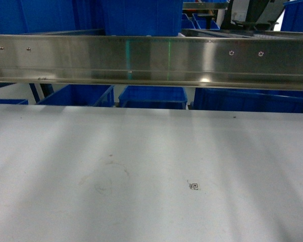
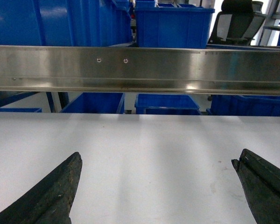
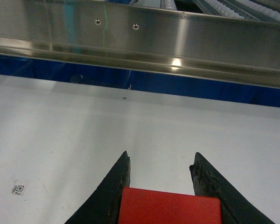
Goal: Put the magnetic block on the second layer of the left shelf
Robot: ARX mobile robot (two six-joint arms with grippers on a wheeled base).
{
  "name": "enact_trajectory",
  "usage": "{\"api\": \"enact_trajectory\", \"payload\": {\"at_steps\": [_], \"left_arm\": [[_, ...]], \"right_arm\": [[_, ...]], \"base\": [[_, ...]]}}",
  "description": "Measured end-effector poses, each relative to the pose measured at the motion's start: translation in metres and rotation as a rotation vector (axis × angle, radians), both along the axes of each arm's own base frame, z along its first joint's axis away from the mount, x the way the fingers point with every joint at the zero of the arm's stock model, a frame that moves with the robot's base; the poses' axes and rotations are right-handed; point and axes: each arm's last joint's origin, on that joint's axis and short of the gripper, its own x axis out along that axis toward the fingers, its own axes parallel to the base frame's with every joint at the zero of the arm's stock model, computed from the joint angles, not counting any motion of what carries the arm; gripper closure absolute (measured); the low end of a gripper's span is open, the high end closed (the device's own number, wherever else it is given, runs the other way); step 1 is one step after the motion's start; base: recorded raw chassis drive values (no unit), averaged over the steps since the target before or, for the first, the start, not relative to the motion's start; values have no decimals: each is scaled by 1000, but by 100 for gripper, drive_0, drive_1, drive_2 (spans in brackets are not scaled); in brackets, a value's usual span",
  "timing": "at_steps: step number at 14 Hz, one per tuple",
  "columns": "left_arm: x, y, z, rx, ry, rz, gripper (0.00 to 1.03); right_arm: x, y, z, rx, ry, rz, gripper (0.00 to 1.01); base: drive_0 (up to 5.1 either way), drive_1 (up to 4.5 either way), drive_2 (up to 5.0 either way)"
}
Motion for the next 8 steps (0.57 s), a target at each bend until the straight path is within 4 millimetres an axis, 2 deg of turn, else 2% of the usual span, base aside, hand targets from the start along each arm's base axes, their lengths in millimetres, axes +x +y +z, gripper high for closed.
{"api": "enact_trajectory", "payload": {"at_steps": [6, 8], "left_arm": [[0, 0, 0, 0, 0, 0, 5], [0, 0, 0, 0, -1, -1, 5]], "right_arm": [[0, 0, -1, -1, 4, -1, 67], [0, 0, -1, -1, 3, -1, 67]], "base": [[0, 0, 0], [-482, 205, 299]]}}
